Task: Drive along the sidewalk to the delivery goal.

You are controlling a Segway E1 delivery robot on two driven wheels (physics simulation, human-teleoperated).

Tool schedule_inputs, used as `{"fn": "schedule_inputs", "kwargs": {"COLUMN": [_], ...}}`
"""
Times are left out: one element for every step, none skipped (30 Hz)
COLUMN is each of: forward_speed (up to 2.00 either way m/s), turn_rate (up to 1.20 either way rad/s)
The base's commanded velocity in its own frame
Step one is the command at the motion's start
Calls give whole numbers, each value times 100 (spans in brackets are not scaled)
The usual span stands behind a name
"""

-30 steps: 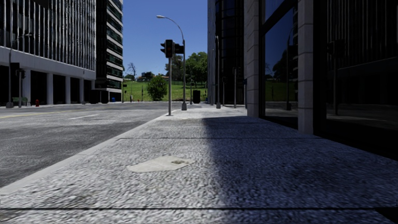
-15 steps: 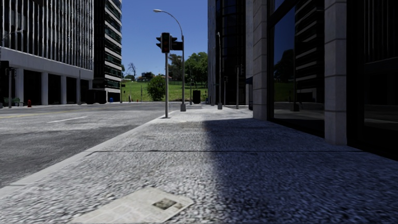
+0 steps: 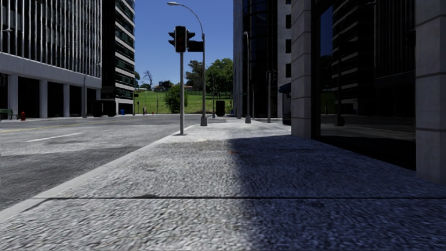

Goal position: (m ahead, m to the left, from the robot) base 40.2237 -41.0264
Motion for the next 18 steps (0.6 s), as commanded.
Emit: {"fn": "schedule_inputs", "kwargs": {"forward_speed": [200,200,200,200,200,200,200,200,200,200,200,200,200,200,200,200,200,200], "turn_rate": [0,0,0,0,0,0,0,0,0,0,0,0,0,0,0,0,0,0]}}
